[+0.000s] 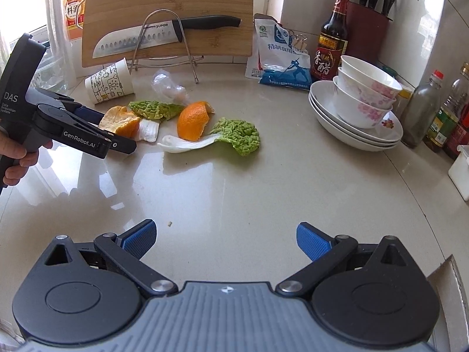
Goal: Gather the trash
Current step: 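Grasp the pale orange peel with the left tool, then hold the peel in the left tool while the right tool reaches the cabbage leaf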
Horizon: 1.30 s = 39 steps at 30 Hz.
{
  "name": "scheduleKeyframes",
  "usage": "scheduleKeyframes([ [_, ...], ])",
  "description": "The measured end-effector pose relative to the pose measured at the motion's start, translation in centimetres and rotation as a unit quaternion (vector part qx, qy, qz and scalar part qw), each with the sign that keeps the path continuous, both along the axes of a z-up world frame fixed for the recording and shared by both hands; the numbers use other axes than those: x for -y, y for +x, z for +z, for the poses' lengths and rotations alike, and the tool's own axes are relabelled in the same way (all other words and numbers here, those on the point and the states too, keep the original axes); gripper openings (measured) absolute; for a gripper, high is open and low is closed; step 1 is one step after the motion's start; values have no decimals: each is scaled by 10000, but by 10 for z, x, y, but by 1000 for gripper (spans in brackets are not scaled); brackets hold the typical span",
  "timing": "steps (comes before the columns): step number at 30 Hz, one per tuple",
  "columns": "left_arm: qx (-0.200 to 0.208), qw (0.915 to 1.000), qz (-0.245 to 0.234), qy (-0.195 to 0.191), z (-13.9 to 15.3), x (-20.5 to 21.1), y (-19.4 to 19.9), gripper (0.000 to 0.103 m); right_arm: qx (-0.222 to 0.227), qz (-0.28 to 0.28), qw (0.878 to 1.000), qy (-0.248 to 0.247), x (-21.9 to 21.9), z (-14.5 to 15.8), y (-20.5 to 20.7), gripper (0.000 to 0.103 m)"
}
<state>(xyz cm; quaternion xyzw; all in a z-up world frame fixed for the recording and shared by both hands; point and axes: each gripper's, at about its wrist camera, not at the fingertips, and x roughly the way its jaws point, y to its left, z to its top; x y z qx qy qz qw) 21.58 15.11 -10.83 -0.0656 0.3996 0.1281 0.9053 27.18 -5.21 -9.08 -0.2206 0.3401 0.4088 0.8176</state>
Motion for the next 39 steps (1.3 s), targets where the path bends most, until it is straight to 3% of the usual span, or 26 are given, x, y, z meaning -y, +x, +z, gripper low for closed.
scheduleKeyframes([
  [3,56,10000,27,-10,4,-4,-2,64,55,127,9999,15,-13,0,6,103],
  [6,90,9999,43,-136,8,-9,-6,57,88,211,9997,18,-27,-2,13,103],
  [17,222,9995,31,-234,30,-12,-23,56,300,622,9974,201,-85,-3,31,102],
  [25,247,9991,86,-333,34,-15,-27,56,359,1014,9939,254,-119,-5,38,89],
  [30,231,9990,122,-354,33,-17,-28,56,471,1287,9905,105,-123,-15,26,86],
  [39,190,9989,135,-402,30,-17,-27,56,728,1025,9920,-92,-114,-24,35,80],
])
